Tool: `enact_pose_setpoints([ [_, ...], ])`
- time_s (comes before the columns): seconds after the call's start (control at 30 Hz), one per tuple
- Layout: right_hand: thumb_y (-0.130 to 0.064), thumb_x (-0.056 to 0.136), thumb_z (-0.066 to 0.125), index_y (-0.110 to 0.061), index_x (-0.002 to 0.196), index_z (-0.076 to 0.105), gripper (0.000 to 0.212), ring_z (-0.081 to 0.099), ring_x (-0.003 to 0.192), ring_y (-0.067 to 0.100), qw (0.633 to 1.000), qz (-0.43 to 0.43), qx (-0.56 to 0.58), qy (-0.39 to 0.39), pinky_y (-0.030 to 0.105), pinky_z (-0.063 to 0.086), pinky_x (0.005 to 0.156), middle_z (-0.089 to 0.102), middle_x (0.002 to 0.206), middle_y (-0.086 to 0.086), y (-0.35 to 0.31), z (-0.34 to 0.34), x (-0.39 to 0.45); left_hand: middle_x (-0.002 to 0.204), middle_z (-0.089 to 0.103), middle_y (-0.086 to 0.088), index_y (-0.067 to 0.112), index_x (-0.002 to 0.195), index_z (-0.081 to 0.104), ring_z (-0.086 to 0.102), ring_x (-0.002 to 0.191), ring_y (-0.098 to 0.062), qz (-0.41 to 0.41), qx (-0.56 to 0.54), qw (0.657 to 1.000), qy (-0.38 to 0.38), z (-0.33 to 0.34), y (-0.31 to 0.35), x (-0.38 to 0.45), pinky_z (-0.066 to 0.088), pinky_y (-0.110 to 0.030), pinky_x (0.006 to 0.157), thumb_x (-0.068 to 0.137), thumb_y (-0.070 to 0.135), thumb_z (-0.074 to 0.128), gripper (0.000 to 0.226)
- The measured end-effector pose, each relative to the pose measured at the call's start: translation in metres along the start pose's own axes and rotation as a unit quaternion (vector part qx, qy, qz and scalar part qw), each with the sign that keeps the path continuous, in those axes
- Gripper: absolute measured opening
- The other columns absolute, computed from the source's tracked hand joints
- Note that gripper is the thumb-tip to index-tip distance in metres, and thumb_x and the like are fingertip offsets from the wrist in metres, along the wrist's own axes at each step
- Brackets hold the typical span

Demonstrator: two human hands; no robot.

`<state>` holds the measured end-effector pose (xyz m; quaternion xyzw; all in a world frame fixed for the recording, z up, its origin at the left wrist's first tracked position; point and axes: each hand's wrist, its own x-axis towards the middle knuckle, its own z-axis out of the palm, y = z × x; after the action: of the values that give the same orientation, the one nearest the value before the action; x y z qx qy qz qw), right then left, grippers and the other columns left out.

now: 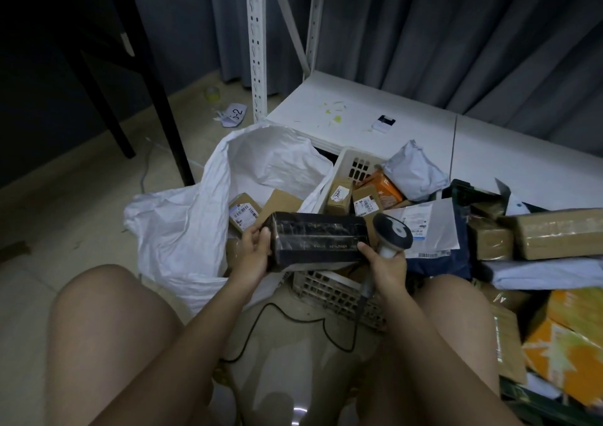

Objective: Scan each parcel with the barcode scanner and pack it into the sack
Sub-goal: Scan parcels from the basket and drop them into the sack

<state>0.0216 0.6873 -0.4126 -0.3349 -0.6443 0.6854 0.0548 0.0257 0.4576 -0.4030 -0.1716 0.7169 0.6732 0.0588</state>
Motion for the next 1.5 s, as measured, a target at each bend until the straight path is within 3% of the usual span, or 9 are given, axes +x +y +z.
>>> enact_pose_setpoints([
  [0.1, -0.012, 0.081, 0.076, -0.005, 0.136, 0.044, 0.064, 0.053, 0.120, 0.030, 1.000, 0.002, 0.005, 0.020, 0.037, 0.044, 0.098, 0.056, 0.131, 0.012, 0.000, -0.001, 0.001, 0.146, 0.035, 0.014, 0.046, 0.137, 0.038, 0.039, 0.134, -0.013, 0.004, 0.039, 0.991, -0.128, -0.005, -0.012, 0.001, 0.046, -0.048, 0.102, 0.070, 0.084, 0.052, 0.078],
  [0.17, -0.014, 0.082, 0.076, -0.006, 0.135, 0.045, 0.061, 0.056, 0.117, 0.030, 1.000, 0.007, 0.015, 0.021, 0.041, 0.046, 0.099, 0.058, 0.129, 0.013, 0.000, -0.003, 0.001, 0.155, 0.022, 0.014, 0.048, 0.145, 0.026, 0.026, 0.141, -0.011, 0.039, 0.121, 0.982, -0.137, -0.009, -0.024, 0.007, 0.039, -0.050, 0.108, 0.065, 0.085, 0.056, 0.093],
  [0.33, -0.011, 0.084, 0.073, -0.006, 0.130, 0.048, 0.053, 0.061, 0.099, 0.023, 1.000, -0.003, 0.027, -0.008, 0.037, 0.050, 0.088, 0.061, 0.115, 0.010, -0.007, -0.008, -0.003, 0.123, 0.046, 0.015, 0.035, 0.127, 0.045, 0.050, 0.118, -0.013, 0.049, 0.108, 0.989, -0.090, -0.004, -0.011, -0.002, 0.043, -0.047, 0.104, 0.087, 0.055, 0.057, 0.046],
  [0.53, -0.002, 0.086, 0.069, -0.004, 0.120, 0.051, 0.039, 0.055, 0.075, 0.004, 0.997, -0.035, -0.042, -0.057, 0.018, 0.044, 0.059, 0.060, 0.097, 0.004, -0.015, -0.009, -0.005, 0.134, 0.040, 0.005, 0.023, 0.142, 0.022, 0.044, 0.127, -0.021, -0.012, 0.160, 0.984, -0.073, -0.003, -0.020, 0.003, 0.036, -0.042, 0.109, 0.090, 0.057, 0.049, 0.067],
  [0.7, -0.003, 0.085, 0.070, -0.011, 0.107, 0.049, 0.032, 0.059, 0.085, 0.019, 0.991, -0.011, -0.093, -0.096, 0.036, 0.049, 0.080, 0.060, 0.104, 0.010, -0.013, -0.006, -0.007, 0.143, 0.040, -0.002, 0.015, 0.148, 0.015, 0.042, 0.131, -0.023, -0.042, 0.156, 0.985, -0.058, -0.004, -0.027, -0.001, 0.032, -0.033, 0.107, 0.095, 0.049, 0.048, 0.071],
  [0.8, -0.004, 0.085, 0.070, -0.015, 0.107, 0.046, 0.034, 0.057, 0.095, 0.024, 0.989, -0.015, -0.104, -0.100, 0.040, 0.050, 0.088, 0.057, 0.100, 0.005, -0.010, -0.004, -0.010, 0.137, 0.047, -0.006, 0.011, 0.147, 0.004, 0.052, 0.114, -0.020, -0.098, 0.141, 0.982, -0.078, -0.006, -0.032, -0.001, 0.042, -0.036, 0.098, 0.094, 0.046, 0.052, 0.080],
  [1.03, -0.006, 0.086, 0.070, -0.002, 0.121, 0.052, 0.040, 0.060, 0.099, 0.024, 0.987, -0.009, -0.125, -0.102, 0.035, 0.047, 0.082, 0.062, 0.111, 0.011, -0.010, -0.001, -0.015, 0.128, 0.048, -0.004, 0.018, 0.144, 0.007, 0.056, 0.106, -0.021, -0.109, 0.158, 0.978, -0.086, -0.009, -0.044, -0.002, 0.050, -0.033, 0.085, 0.083, 0.042, 0.071, 0.092],
  [1.33, -0.011, 0.090, 0.067, -0.007, 0.117, 0.056, 0.029, 0.061, 0.083, 0.014, 0.989, -0.042, -0.082, -0.113, 0.030, 0.051, 0.077, 0.064, 0.090, -0.001, -0.002, -0.020, -0.035, 0.140, 0.043, -0.001, 0.035, 0.147, 0.003, 0.050, 0.123, -0.026, -0.135, 0.093, 0.983, -0.086, -0.007, -0.057, 0.000, 0.041, -0.046, 0.106, 0.082, 0.051, 0.067, 0.093],
  [1.5, -0.018, 0.091, 0.066, -0.009, 0.112, 0.057, 0.024, 0.058, 0.073, 0.010, 0.969, -0.067, -0.165, -0.174, 0.023, 0.048, 0.065, 0.061, 0.081, 0.000, -0.001, -0.027, -0.048, 0.135, 0.038, 0.010, 0.040, 0.148, 0.002, 0.048, 0.118, -0.021, -0.071, 0.062, 0.994, -0.057, -0.005, -0.052, -0.003, 0.051, -0.039, 0.080, 0.087, 0.044, 0.065, 0.088],
])
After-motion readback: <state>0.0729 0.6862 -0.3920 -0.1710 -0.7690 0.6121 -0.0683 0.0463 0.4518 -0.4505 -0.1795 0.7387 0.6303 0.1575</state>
